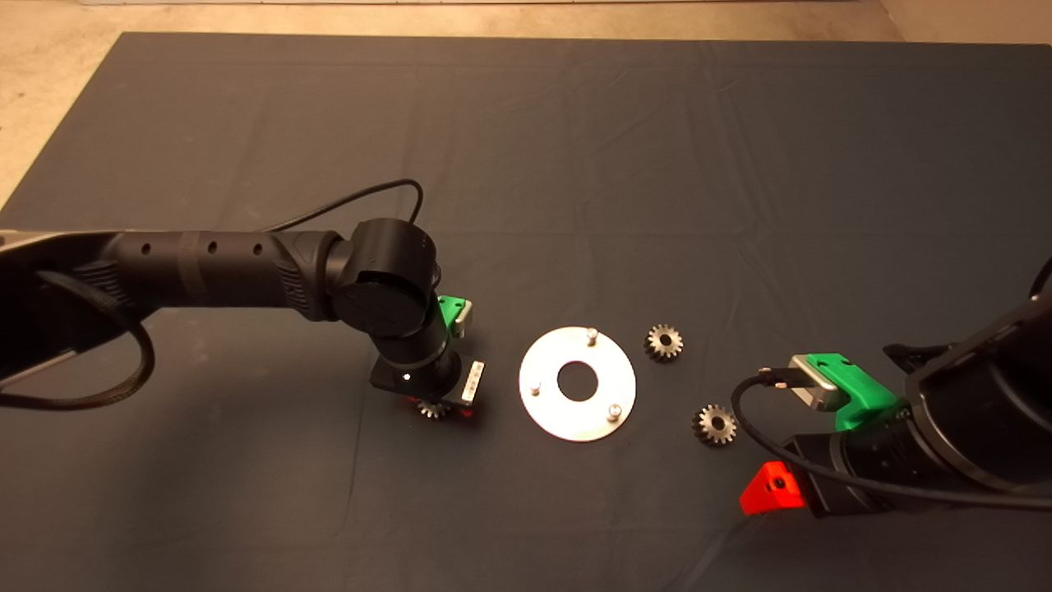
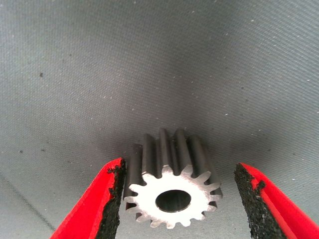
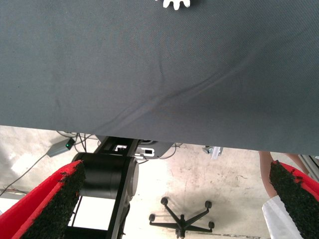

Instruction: Install three planetary gears onto the carrier pins

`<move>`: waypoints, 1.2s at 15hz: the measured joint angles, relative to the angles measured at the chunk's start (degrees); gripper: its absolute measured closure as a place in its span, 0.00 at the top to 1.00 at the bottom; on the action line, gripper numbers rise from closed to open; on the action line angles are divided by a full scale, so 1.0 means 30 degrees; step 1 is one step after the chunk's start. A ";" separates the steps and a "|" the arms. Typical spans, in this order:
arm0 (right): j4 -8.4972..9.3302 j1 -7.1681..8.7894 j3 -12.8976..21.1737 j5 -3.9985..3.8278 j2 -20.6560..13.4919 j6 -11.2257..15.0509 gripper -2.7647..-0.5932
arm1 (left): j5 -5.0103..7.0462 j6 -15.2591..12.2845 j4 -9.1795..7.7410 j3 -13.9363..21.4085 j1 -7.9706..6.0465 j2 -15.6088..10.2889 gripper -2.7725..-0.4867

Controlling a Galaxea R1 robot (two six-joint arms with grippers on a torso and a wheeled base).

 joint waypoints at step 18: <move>0.0000 0.0000 0.0000 0.0000 -0.0003 0.0000 0.99 | 0.0016 -0.0118 0.0073 0.0000 0.0093 -0.0110 0.23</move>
